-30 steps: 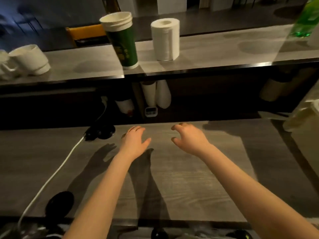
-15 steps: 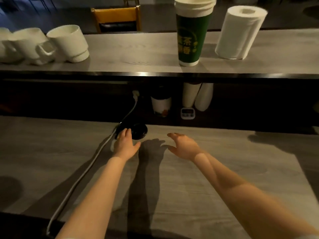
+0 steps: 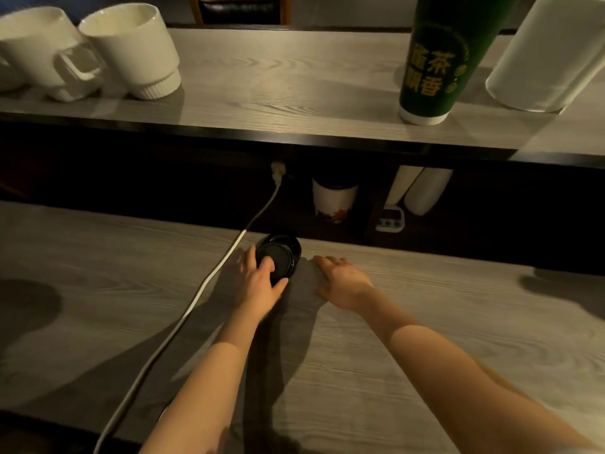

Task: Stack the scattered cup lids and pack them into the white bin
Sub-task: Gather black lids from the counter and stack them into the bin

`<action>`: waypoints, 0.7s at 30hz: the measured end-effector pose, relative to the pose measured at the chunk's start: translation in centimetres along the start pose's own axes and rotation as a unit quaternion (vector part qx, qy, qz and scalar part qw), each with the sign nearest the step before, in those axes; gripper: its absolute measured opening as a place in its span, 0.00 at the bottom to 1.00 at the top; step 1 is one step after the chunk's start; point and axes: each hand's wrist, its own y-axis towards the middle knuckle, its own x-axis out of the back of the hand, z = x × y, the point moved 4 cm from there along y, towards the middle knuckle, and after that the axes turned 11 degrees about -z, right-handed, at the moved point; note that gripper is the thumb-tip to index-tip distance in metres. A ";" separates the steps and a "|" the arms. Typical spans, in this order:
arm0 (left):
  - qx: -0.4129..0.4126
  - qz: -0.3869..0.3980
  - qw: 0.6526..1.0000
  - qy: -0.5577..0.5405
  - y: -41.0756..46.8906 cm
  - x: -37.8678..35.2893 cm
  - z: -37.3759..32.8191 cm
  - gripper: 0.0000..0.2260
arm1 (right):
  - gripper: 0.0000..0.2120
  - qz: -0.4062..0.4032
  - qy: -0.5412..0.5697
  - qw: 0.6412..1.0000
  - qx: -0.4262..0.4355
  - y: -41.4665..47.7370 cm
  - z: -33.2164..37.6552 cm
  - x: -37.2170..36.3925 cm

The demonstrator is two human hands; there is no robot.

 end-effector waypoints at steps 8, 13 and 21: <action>-0.034 -0.079 0.994 -0.063 0.1 2.5 -2.1 0.25 | 0.28 -0.070 0.209 0.974 -0.057 0.5 -0.2 1.9; -0.135 -0.144 0.973 -0.124 -2.1 4.0 -6.8 0.34 | 0.20 -0.107 0.468 0.873 -0.083 0.1 0.1 5.1; -0.041 -0.016 0.995 -0.091 -1.3 0.7 -4.9 0.44 | 0.19 -0.147 0.446 0.857 -0.213 -1.6 -5.2 3.6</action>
